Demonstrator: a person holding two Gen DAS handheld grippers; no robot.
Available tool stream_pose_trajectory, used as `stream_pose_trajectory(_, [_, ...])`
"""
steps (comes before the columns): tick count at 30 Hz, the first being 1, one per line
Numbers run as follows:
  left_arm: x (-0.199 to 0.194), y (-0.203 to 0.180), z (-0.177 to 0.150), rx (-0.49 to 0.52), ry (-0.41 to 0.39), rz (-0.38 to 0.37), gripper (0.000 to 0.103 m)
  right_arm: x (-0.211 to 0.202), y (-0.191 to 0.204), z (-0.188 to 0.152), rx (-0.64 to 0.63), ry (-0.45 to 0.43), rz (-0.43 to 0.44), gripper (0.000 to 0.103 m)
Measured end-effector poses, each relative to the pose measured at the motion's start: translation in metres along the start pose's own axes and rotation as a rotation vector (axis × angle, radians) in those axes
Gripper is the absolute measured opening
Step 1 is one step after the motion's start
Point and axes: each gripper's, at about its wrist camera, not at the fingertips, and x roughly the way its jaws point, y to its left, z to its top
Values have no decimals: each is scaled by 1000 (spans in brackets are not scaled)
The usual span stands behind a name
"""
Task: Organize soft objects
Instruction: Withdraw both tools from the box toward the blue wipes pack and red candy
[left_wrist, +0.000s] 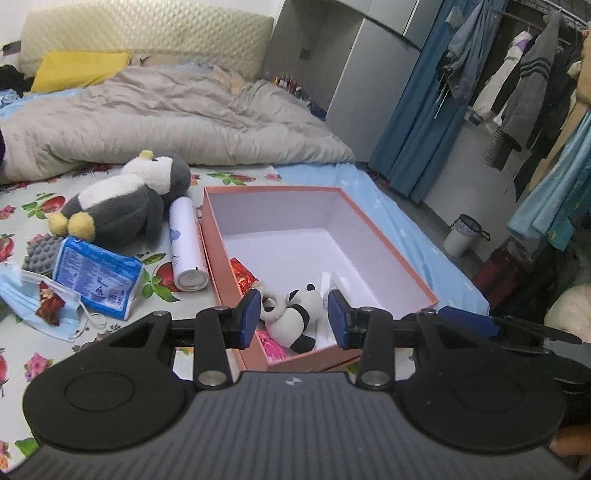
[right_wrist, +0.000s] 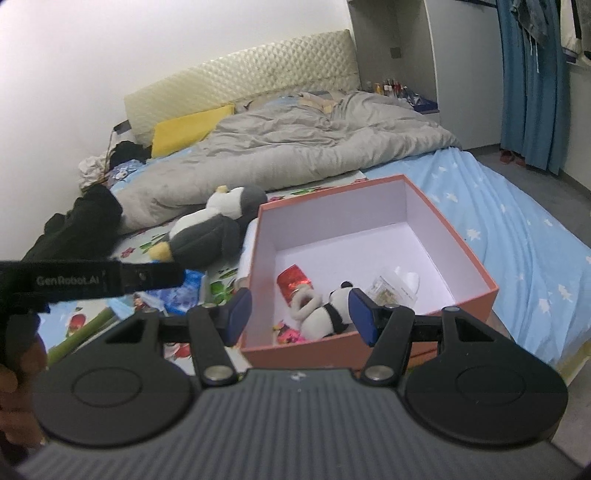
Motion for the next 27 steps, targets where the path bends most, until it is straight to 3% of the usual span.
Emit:
stream_pose_trajectory(11, [-59, 15, -50, -47, -31, 45, 46, -28, 33, -36, -52, 3, 65, 61])
stream_pose_trajectory(14, [-72, 19, -60, -31, -35, 95, 46, -33, 48, -42, -107, 5, 62, 61])
stream_pose_trajectory(27, [-134, 57, -106, -98, -63, 248, 46, -37, 100, -63, -181, 29, 230, 61])
